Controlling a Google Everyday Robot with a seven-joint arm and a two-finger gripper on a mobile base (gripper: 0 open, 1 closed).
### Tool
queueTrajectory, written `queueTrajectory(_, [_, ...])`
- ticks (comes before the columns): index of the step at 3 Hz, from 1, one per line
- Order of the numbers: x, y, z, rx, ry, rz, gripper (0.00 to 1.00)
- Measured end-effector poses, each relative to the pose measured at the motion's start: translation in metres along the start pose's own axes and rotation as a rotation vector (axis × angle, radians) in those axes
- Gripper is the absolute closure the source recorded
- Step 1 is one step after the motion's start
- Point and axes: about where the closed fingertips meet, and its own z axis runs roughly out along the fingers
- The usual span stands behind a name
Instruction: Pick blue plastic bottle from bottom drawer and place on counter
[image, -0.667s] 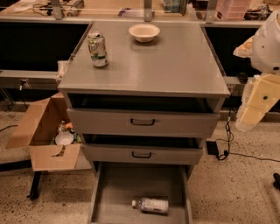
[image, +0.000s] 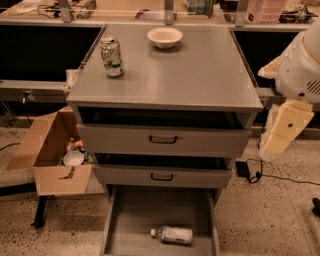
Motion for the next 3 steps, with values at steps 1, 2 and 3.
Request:
queueTrajectory(1, [0.0016, 0.0125, 0.0366, -0.038, -0.087, 0.033, 0.00])
queueTrajectory(2, [-0.0010, 0.0148, 0.0388, -0.039, -0.107, 0.039, 0.00])
queueTrajectory(3, [-0.0010, 0.0148, 0.0388, -0.039, -0.107, 0.039, 0.00])
